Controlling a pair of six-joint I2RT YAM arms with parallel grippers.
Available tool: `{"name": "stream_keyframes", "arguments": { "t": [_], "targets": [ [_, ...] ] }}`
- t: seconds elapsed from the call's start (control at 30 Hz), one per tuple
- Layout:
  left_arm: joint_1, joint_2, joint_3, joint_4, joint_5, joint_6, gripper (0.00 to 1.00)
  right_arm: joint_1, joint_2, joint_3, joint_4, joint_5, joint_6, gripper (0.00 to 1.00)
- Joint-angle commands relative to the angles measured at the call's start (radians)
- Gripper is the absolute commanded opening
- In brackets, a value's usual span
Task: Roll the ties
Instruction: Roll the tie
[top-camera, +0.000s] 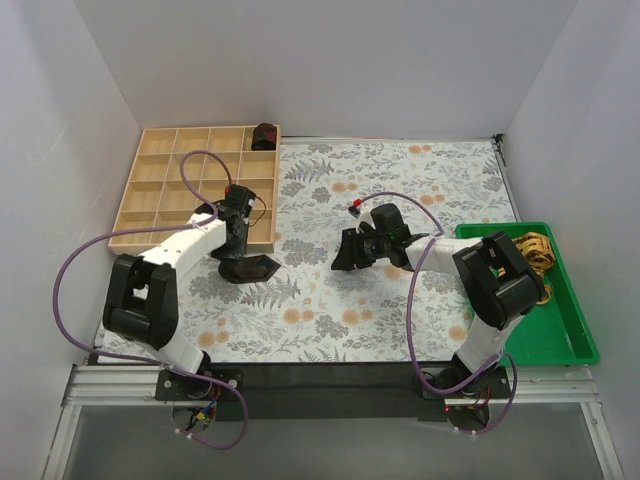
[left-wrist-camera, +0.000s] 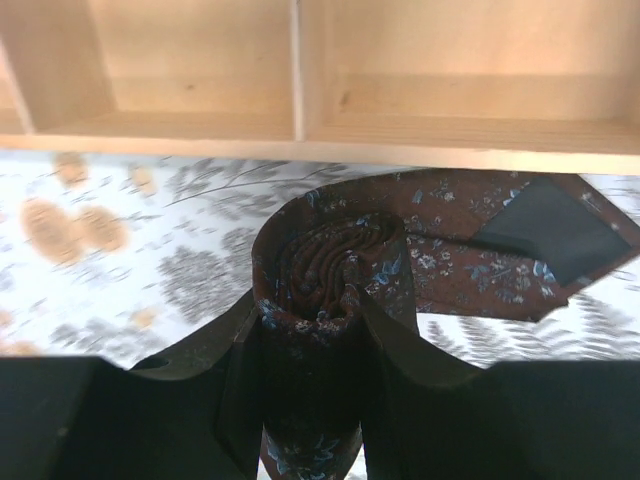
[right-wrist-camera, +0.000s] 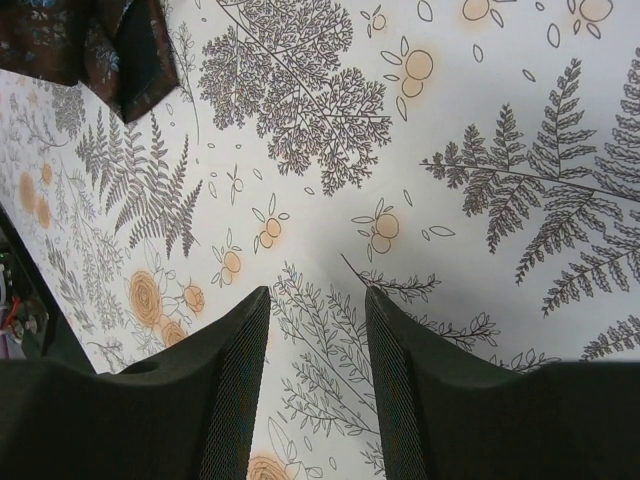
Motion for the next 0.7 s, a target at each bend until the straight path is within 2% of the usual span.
{"name": "stream_keyframes", "arguments": {
  "t": [0.0,0.27,0.3,0.47,0.53,0.67],
  "targets": [
    [-0.071,0.079,0.069,-0.179,-0.307,0.018,0.16,-0.006,-0.042,-0.006,0.002,0.009,-0.025,0.43],
    [-0.258,0.244,0.151,-0.332,-0.482,-0.131,0.16,-0.014,-0.047,-0.012,0.001,0.008,-0.023,0.43],
    [-0.277,0.259,0.186,-0.348,-0.506,-0.157,0.23,-0.015,-0.047,-0.013,0.001,0.008,-0.022,0.43],
    [-0.392,0.402,0.301,-0.484,-0.58,-0.249,0.23,-0.037,-0.054,-0.03,0.004,0.0,-0.014,0.43],
    [-0.422,0.437,0.342,-0.55,-0.598,-0.309,0.28,-0.044,-0.071,-0.043,0.004,0.006,-0.014,0.43],
    [-0.504,0.505,0.358,-0.564,-0.585,-0.346,0.44,-0.064,-0.083,-0.066,0.008,0.012,-0.018,0.43]
  ]
}}
